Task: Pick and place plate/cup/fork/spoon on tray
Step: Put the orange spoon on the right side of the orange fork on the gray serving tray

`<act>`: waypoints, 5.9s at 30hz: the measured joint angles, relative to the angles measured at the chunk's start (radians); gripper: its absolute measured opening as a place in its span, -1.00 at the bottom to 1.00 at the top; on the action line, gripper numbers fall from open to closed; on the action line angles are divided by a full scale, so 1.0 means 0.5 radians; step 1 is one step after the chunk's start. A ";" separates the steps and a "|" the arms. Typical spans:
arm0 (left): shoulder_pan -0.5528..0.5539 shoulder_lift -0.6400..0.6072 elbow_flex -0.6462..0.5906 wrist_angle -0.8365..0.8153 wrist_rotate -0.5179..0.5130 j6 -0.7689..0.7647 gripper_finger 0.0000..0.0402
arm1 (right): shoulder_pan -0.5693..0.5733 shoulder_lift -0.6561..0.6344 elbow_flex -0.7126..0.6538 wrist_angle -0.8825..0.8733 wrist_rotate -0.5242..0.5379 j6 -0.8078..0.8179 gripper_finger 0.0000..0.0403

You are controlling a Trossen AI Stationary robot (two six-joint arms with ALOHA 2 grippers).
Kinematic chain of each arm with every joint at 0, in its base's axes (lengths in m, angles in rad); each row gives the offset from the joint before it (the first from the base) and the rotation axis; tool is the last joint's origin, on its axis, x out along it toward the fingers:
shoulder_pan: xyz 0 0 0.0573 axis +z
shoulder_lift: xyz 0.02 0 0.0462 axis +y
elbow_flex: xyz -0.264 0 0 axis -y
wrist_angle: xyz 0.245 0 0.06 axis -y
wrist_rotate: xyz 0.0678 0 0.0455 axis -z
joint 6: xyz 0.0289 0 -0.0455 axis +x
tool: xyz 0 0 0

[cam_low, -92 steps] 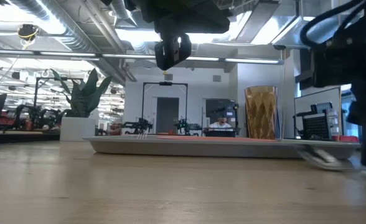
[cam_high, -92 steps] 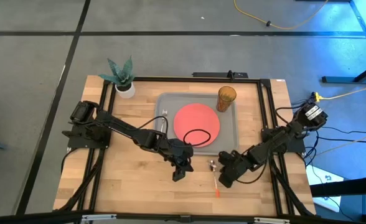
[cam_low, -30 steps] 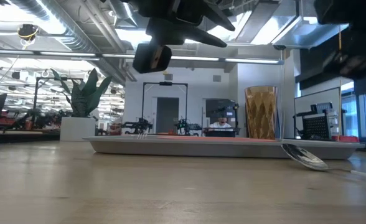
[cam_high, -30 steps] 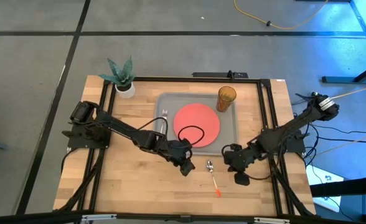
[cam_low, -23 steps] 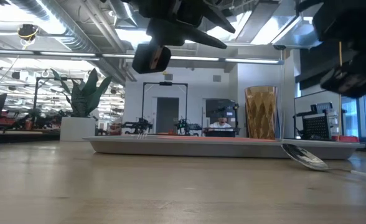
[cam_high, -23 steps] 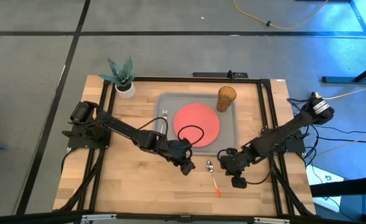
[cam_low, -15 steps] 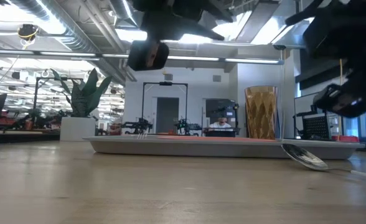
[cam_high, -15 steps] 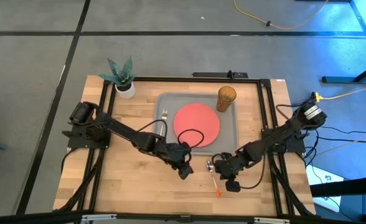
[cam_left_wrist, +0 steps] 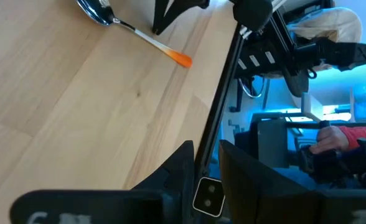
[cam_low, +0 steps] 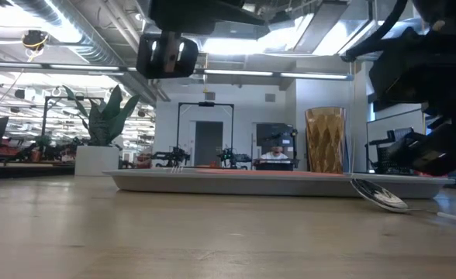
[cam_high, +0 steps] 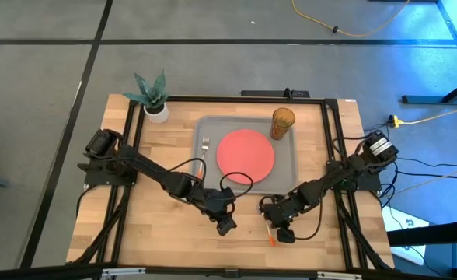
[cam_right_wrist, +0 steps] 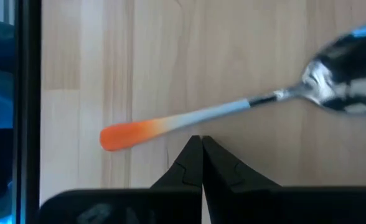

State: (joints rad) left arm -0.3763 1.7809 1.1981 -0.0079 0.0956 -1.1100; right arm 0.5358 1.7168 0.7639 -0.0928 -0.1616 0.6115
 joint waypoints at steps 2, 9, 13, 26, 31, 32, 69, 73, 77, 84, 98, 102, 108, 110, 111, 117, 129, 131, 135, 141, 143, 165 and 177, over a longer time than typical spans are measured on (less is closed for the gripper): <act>0.000 0.000 0.000 0.000 -0.001 0.010 -0.66 | -0.013 0.008 0.000 0.038 0.000 -0.038 -1.00; 0.002 0.000 0.000 0.001 -0.013 0.028 -0.67 | -0.094 0.085 -0.001 0.251 0.006 -0.173 -1.00; 0.002 0.000 0.001 0.000 -0.013 0.029 -0.67 | -0.138 0.165 0.000 0.467 0.006 -0.226 -1.00; 0.002 0.000 0.001 -0.004 -0.010 0.042 -0.67 | -0.131 -0.164 0.014 0.217 -0.010 -0.132 -1.00; -0.005 0.000 0.001 -0.003 -0.004 0.163 -0.67 | -0.043 -0.456 0.095 -0.086 0.174 -0.133 -1.00; -0.009 0.000 0.001 -0.003 -0.017 0.201 -0.67 | -0.016 -0.506 0.140 -0.182 0.239 -0.136 -1.00; -0.069 0.776 0.953 -0.536 -0.690 0.647 -0.67 | 0.478 -0.718 1.327 -2.154 1.280 0.274 -1.00; -0.101 0.775 0.954 -0.643 -0.806 0.552 -0.67 | 0.478 -0.718 1.327 -2.182 1.280 0.288 -1.00; -0.146 0.794 0.954 -0.625 -0.942 0.544 -0.67 | 0.478 -0.718 1.327 -2.203 1.280 0.286 -1.00; -0.166 0.902 0.951 -0.589 -0.995 0.396 -0.67 | 0.478 -0.718 1.327 -2.235 1.338 0.277 -1.00; -0.157 1.010 0.950 -0.430 -1.070 0.400 -0.67 | 0.478 -0.718 1.327 -2.245 1.338 0.256 -1.00; -0.142 1.010 0.950 -0.429 -1.096 0.400 -0.67 | 0.478 -0.718 1.327 -2.246 1.337 0.256 -1.00; -0.123 1.010 0.950 -0.431 -1.109 0.357 -0.67 | 0.478 -0.718 1.327 -2.247 1.337 0.256 -1.00; -0.119 1.010 0.950 -0.431 -1.117 0.324 -0.67 | 0.478 -0.718 1.326 -2.247 1.337 0.256 -1.00; -0.119 1.010 0.950 -0.431 -1.130 0.297 -0.67 | 0.478 -0.718 1.326 -2.247 1.337 0.257 -1.00; -0.115 1.010 0.950 -0.432 -1.150 0.287 -0.67 | 0.478 -0.718 1.326 -2.249 1.337 0.271 -1.00; -0.115 1.066 0.945 -0.380 -1.090 0.287 -0.67 | 0.477 -0.718 1.326 -2.251 1.338 0.272 -1.00; -0.111 1.104 0.956 -0.273 -1.051 0.287 -0.67 | 0.477 -0.718 1.326 -2.251 1.338 0.277 -1.00; -0.114 1.108 0.952 -0.307 -1.051 0.299 -0.67 | 0.477 -0.717 1.325 -2.253 1.353 0.278 -1.00; -0.108 1.108 0.952 -0.329 -1.066 0.302 -0.67 | 0.477 -0.717 1.325 -2.258 1.353 0.280 -1.00; -0.107 1.108 0.952 -0.331 -1.061 0.303 -0.67 | 0.477 -0.717 1.325 -2.258 1.353 0.280 -1.00; -0.109 1.115 1.284 -0.918 -1.208 0.337 -0.67 | 0.477 -0.717 1.325 -2.265 1.351 0.281 -1.00; -0.108 1.225 1.285 -0.908 -1.129 0.299 -0.67 | 0.478 -0.717 1.325 -2.264 1.347 0.281 -1.00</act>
State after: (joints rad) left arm -0.4305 2.3936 1.8404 -0.4618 -0.4690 -0.9607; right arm 0.7750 1.3582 1.4265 -1.2247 0.5121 0.7521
